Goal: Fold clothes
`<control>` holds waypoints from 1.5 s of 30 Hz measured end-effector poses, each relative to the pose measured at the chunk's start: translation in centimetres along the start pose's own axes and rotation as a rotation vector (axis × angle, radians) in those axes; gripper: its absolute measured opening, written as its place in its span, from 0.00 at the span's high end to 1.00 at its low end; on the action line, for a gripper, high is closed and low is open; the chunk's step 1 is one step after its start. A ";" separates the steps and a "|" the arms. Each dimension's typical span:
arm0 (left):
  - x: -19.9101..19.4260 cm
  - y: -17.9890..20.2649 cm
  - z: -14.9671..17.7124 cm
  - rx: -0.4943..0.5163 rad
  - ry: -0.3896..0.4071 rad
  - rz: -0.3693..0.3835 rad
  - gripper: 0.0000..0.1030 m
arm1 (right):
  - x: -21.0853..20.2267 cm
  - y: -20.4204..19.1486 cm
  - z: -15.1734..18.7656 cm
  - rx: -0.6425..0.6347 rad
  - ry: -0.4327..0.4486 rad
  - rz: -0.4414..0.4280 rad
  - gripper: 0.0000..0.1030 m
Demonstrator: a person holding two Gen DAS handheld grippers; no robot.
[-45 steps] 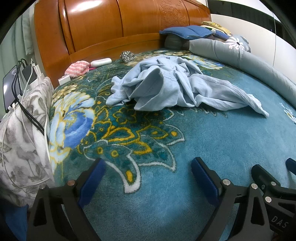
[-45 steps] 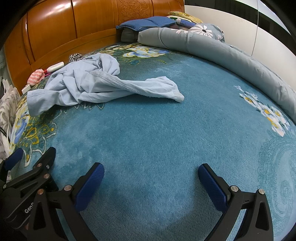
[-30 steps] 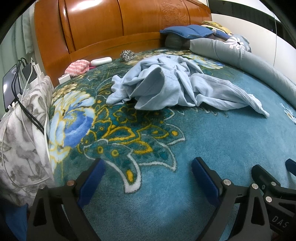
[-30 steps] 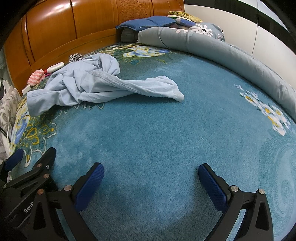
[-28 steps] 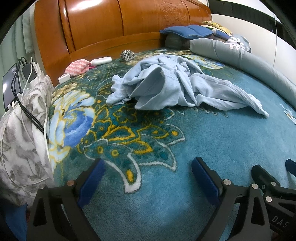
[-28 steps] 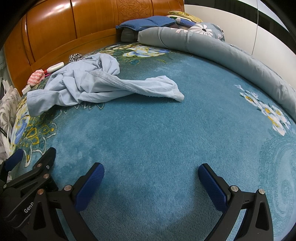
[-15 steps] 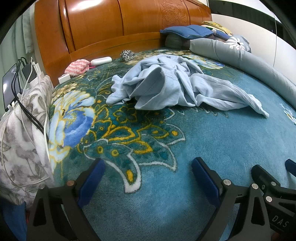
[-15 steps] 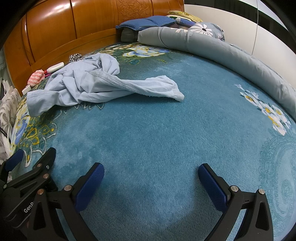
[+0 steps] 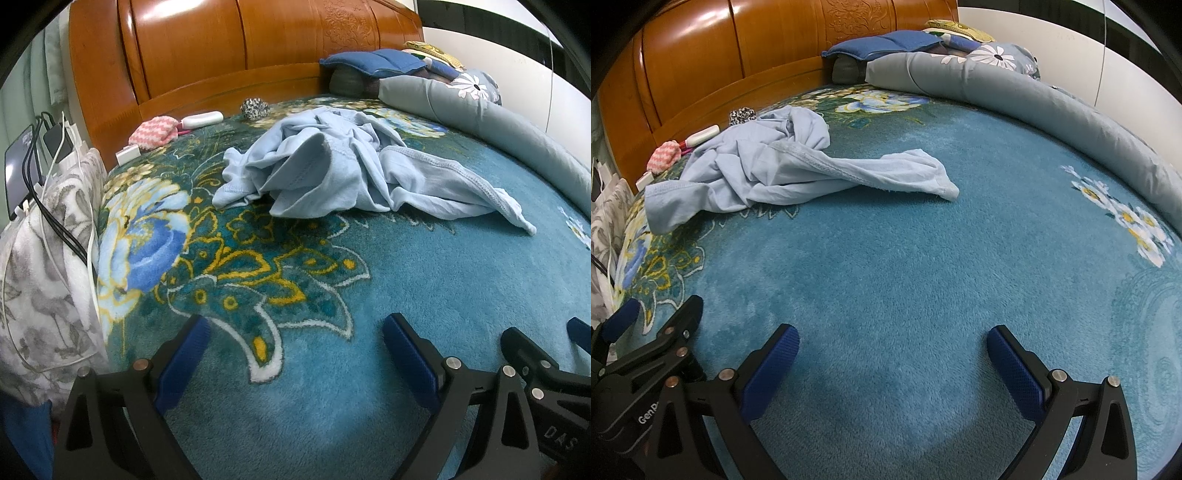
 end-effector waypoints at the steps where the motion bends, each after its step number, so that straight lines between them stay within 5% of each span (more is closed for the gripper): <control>1: 0.0 -0.1 0.0 -0.006 -0.003 0.004 0.07 | 0.0 0.0 0.0 0.000 0.000 -0.001 0.00; 29: -0.2 -0.5 -0.1 -0.045 -0.002 0.051 0.07 | -0.5 0.3 -0.2 0.021 -0.003 -0.027 0.00; 35: -1.5 -0.8 -2.5 -0.058 0.069 0.125 0.07 | -3.7 1.1 0.4 -0.051 0.048 0.001 0.00; 40: 0.7 0.2 -5.9 -0.067 0.032 0.124 0.08 | -6.3 3.5 0.9 -0.026 0.072 0.030 0.00; 42: 1.5 0.1 -6.7 -0.077 0.020 0.111 0.23 | -7.3 4.6 1.0 -0.011 0.082 0.044 0.00; 44: 2.4 -0.2 -7.3 -0.095 -0.010 0.104 0.63 | -8.3 5.7 1.3 -0.001 0.096 0.058 0.00; 45: 2.8 -0.4 -7.4 -0.106 -0.031 0.110 0.75 | -8.8 6.2 1.5 0.004 0.100 0.068 0.00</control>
Point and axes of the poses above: each gripper's, at about its wrist camera, not at the fingertips, and x roughly the way its jaws point, y to its right, z to its underside, the point moved 3 cm from there along x, roughly the way its jaws point, and after that the axes turned 1 degree about -x, right-handed, at the moved point
